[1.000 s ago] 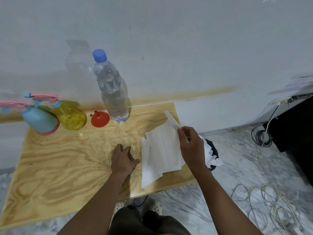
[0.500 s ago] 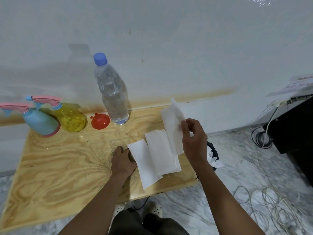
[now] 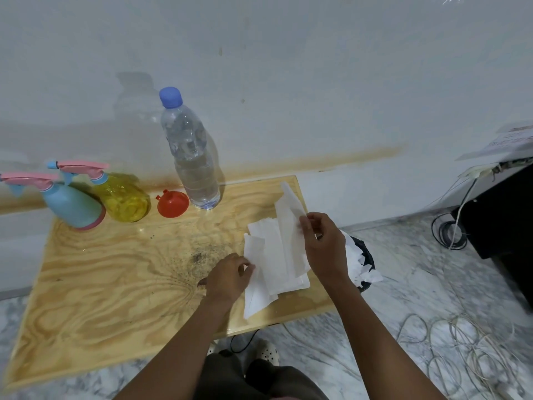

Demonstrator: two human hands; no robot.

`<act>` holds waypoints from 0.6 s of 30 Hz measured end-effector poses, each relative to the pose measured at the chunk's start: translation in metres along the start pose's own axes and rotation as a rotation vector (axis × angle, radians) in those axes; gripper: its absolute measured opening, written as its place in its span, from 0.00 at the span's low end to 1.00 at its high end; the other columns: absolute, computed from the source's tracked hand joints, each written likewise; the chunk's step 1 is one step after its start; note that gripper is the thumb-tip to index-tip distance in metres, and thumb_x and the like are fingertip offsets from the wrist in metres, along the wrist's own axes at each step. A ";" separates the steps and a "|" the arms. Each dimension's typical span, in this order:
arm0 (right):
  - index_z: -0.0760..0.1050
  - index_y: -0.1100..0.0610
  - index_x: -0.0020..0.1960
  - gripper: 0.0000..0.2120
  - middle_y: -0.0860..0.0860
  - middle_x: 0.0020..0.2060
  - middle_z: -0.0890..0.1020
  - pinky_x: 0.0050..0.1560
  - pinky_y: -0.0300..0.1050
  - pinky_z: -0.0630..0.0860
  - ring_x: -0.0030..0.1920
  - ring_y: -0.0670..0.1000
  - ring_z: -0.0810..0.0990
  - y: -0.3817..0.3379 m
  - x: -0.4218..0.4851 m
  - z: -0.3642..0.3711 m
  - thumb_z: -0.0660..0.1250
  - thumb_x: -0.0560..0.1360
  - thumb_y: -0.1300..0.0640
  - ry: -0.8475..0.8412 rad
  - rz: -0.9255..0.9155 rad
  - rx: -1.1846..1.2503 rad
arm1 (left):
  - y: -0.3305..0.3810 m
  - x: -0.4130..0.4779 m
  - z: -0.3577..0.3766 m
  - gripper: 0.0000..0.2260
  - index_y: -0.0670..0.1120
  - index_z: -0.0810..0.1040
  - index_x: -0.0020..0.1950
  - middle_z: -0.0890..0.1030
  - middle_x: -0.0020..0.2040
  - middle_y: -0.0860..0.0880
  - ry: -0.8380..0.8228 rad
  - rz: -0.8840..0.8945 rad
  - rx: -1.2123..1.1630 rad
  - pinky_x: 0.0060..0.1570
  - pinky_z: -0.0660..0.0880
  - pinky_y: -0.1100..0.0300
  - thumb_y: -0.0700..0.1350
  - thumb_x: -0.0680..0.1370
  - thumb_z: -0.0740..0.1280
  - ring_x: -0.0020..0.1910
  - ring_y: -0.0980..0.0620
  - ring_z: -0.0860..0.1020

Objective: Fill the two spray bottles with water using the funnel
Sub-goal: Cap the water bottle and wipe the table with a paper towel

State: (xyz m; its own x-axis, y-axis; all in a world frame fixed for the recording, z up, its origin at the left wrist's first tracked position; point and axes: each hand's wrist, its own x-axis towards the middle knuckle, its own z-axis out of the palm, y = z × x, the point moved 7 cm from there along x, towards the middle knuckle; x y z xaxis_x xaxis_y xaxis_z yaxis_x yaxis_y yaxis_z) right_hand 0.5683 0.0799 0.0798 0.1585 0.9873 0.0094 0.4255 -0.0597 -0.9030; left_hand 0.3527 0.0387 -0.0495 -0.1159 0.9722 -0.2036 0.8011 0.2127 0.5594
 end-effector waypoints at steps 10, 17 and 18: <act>0.74 0.46 0.51 0.02 0.39 0.42 0.81 0.46 0.34 0.75 0.47 0.41 0.80 0.009 -0.001 -0.005 0.65 0.80 0.49 0.005 0.026 -0.002 | 0.006 -0.017 0.017 0.10 0.47 0.84 0.51 0.82 0.51 0.50 -0.012 -0.210 0.077 0.46 0.79 0.55 0.51 0.78 0.67 0.51 0.50 0.81; 0.75 0.46 0.50 0.02 0.40 0.42 0.81 0.46 0.35 0.76 0.47 0.42 0.81 0.010 0.001 -0.006 0.65 0.80 0.48 0.007 0.034 0.003 | 0.000 -0.024 0.012 0.13 0.47 0.82 0.45 0.83 0.39 0.52 0.037 -0.212 0.047 0.36 0.78 0.57 0.56 0.75 0.69 0.39 0.51 0.82; 0.75 0.46 0.50 0.02 0.40 0.42 0.82 0.47 0.36 0.76 0.47 0.42 0.81 0.010 0.001 -0.006 0.65 0.80 0.49 0.007 0.034 0.004 | 0.002 -0.026 0.012 0.15 0.48 0.82 0.47 0.83 0.41 0.53 0.050 -0.198 0.061 0.37 0.78 0.57 0.60 0.73 0.69 0.41 0.51 0.82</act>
State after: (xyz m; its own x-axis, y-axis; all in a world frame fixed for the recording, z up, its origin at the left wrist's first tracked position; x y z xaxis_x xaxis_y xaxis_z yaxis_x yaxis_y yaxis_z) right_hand 0.5779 0.0793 0.0734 0.1791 0.9837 -0.0179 0.4164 -0.0923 -0.9045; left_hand 0.3639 0.0129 -0.0529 -0.3023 0.9159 -0.2641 0.7936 0.3954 0.4625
